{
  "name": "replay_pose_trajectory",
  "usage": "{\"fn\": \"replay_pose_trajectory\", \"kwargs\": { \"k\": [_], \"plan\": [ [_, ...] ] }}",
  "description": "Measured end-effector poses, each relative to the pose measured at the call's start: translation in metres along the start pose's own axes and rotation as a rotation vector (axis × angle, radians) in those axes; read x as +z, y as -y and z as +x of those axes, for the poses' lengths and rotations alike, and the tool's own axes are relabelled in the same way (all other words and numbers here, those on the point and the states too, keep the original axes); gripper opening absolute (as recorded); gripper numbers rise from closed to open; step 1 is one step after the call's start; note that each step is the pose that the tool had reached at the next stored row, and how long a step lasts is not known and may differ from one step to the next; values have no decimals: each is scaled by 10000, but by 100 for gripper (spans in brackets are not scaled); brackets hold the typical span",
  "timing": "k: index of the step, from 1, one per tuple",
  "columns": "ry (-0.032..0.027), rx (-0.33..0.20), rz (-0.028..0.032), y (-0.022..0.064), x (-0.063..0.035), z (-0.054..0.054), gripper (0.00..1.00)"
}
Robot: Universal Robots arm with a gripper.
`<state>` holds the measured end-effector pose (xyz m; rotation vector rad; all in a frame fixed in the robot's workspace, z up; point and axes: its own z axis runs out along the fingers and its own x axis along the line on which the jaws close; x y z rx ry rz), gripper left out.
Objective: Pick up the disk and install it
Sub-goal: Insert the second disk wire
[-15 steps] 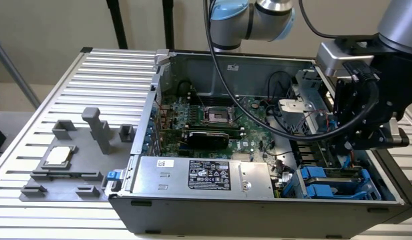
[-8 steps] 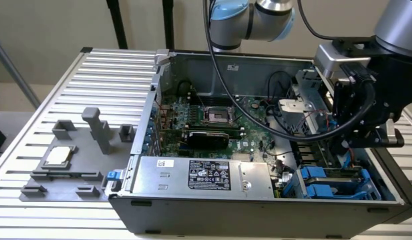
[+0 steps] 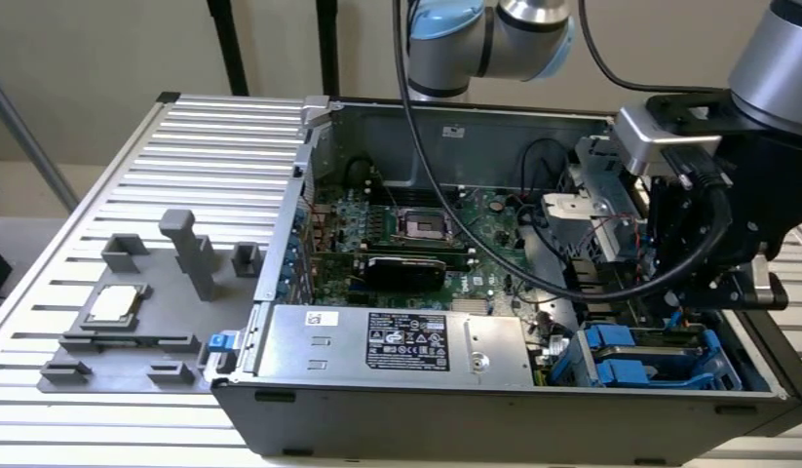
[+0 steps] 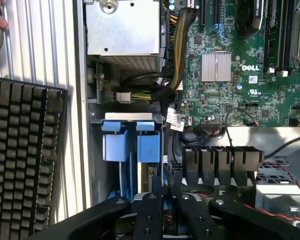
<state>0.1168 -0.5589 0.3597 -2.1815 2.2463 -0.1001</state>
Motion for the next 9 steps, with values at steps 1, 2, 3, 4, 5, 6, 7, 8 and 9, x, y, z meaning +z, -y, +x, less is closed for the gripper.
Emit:
{"fn": "replay_pose_trajectory", "kwargs": {
  "k": [1,2,3,4,5,6,7,8,9],
  "plan": [
    [0,0,0,0,16,35,16],
    [1,-1,0,0,33,62,16],
    [0,-2,0,-1,53,80,16],
    [2,-1,-1,-2,72,86,16],
    [1,-3,0,-3,89,87,16],
    [-1,-6,0,-5,104,86,16],
    [1,-9,0,-6,117,85,16],
    [0,-12,0,-6,126,85,16],
    [1,-14,0,-7,133,85,16]
  ]
}}
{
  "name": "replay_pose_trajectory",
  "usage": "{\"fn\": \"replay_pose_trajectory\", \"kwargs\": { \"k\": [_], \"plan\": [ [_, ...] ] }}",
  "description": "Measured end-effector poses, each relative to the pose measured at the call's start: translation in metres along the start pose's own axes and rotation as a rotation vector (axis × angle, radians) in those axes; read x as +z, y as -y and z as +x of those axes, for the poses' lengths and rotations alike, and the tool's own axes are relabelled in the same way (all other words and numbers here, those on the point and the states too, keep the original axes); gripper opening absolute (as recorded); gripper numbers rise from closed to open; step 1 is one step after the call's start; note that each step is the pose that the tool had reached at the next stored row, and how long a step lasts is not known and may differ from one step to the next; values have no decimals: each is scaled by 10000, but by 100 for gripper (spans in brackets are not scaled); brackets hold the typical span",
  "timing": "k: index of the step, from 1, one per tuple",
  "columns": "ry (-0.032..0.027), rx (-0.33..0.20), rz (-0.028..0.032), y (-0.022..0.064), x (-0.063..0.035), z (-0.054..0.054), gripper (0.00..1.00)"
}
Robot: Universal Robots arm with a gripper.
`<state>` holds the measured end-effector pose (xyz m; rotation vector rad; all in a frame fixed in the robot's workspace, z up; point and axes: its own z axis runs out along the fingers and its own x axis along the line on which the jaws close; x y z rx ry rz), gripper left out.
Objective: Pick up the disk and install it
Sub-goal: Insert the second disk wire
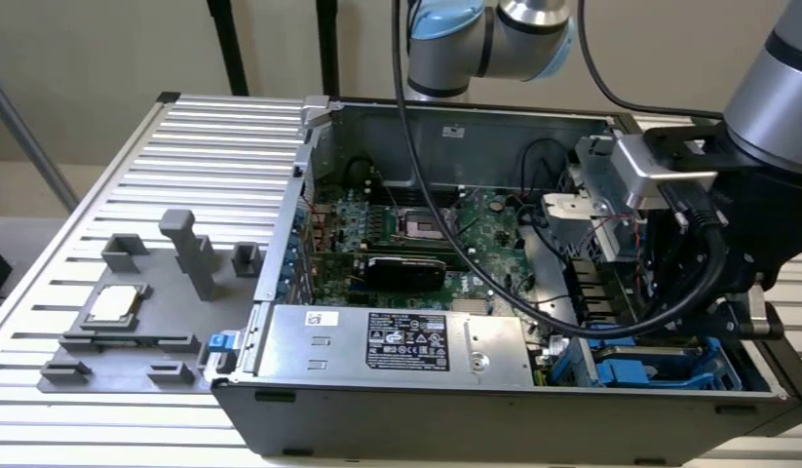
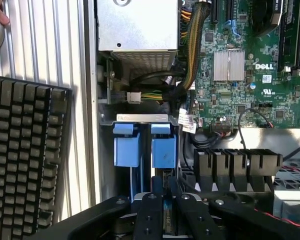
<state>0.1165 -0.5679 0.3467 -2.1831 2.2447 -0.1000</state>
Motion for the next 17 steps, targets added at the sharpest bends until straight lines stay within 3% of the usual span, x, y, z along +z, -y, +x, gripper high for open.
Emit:
{"fn": "replay_pose_trajectory", "kwargs": {
  "k": [7,17],
  "plan": [
    [34,-30,0,-1,20,-15,16],
    [129,-82,0,24,36,-29,16]
  ]
}}
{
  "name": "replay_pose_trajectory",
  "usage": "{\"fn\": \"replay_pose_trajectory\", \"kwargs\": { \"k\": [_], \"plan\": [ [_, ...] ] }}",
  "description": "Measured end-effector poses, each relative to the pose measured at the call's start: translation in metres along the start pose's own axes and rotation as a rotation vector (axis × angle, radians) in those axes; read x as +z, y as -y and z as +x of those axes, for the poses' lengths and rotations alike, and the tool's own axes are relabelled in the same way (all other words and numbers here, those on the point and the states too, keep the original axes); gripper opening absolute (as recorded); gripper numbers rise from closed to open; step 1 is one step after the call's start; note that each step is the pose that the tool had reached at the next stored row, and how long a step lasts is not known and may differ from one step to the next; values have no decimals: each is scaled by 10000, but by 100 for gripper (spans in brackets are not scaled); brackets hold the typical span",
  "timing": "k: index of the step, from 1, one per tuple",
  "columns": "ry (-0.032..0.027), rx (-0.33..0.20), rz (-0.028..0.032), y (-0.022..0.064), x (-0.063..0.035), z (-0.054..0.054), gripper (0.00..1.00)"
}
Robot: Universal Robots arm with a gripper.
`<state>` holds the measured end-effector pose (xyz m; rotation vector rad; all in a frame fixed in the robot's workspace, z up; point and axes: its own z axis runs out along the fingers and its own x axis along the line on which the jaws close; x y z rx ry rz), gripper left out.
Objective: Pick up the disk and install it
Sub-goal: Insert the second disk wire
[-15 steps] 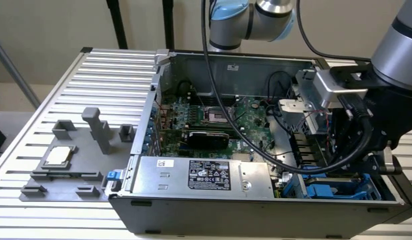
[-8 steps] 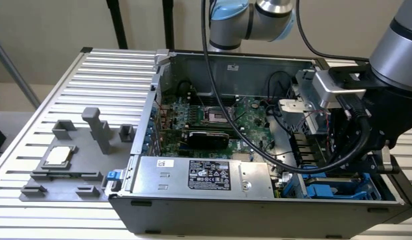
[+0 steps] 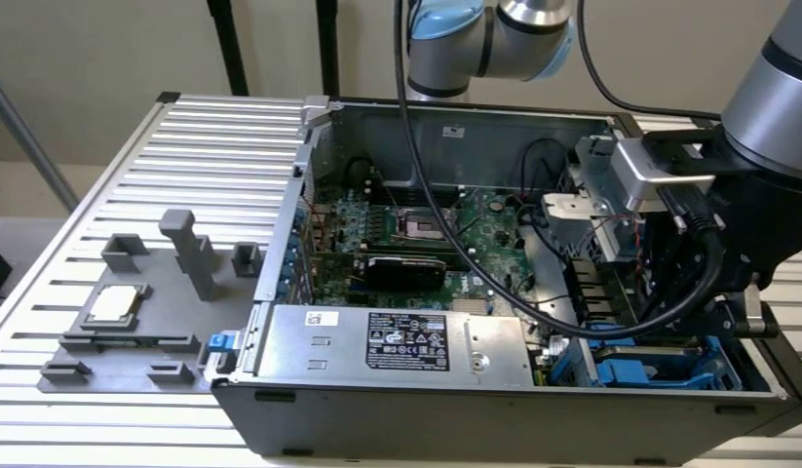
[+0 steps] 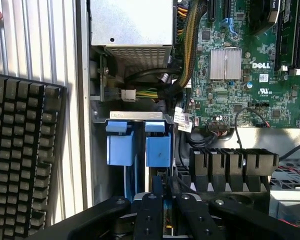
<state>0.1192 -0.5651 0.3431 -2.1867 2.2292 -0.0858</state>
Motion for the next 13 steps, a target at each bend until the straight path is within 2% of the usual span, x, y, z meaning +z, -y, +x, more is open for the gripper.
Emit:
{"fn": "replay_pose_trajectory", "kwargs": {
  "k": [12,13],
  "plan": [
    [37,-60,1,10,31,-7,16],
    [54,-66,1,11,39,-8,16]
  ]
}}
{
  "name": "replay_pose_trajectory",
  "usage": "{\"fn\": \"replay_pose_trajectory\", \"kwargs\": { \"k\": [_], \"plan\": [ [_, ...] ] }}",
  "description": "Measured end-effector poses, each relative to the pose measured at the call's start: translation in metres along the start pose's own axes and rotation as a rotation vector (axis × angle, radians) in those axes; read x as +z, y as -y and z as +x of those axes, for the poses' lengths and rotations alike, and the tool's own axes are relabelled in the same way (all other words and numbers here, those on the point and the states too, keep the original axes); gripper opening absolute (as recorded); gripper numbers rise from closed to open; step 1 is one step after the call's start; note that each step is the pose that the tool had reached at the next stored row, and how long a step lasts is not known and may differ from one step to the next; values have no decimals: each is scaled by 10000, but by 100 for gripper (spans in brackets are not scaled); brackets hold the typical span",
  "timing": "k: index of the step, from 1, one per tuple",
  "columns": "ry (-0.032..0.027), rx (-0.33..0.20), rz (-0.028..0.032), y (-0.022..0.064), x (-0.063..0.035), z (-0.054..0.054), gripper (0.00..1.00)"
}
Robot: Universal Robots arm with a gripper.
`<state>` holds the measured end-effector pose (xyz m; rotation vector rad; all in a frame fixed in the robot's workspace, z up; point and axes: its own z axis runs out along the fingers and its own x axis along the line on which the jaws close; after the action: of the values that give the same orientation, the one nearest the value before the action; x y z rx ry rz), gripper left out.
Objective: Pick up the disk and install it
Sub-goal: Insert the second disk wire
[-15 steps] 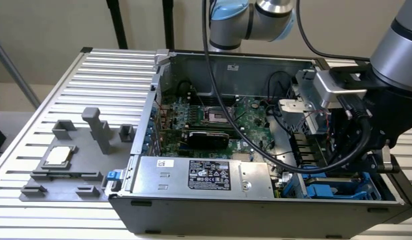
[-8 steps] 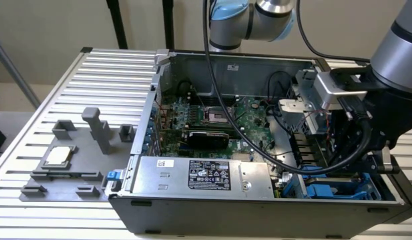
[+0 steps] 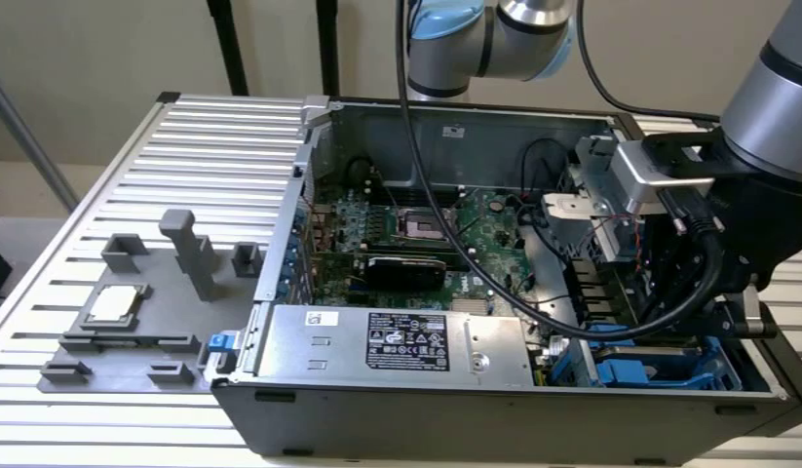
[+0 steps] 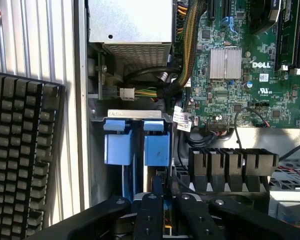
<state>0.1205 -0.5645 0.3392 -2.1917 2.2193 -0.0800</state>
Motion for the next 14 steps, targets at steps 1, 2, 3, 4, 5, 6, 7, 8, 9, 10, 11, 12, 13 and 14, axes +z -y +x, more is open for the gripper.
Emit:
{"fn": "replay_pose_trajectory", "kwargs": {
  "k": [1,2,3,4,5,6,7,8,9,10,11,12,13,14],
  "plan": [
    [3,-4,0,1,3,0,16],
    [3,-8,0,2,3,0,16],
    [0,-12,0,2,3,0,16],
    [1,-16,-1,4,5,-1,16],
    [3,-20,0,5,9,-1,16],
    [8,-23,-1,6,15,-1,16],
    [10,-29,0,9,22,-1,16],
    [15,-33,0,11,31,0,16],
    [15,-37,-1,12,39,0,16],
    [16,-40,-1,14,48,1,16],
    [21,-44,0,16,57,2,16],
    [33,-48,-1,17,65,2,16],
    [41,-51,0,18,71,1,16],
    [48,-53,0,18,75,1,16]
  ]
}}
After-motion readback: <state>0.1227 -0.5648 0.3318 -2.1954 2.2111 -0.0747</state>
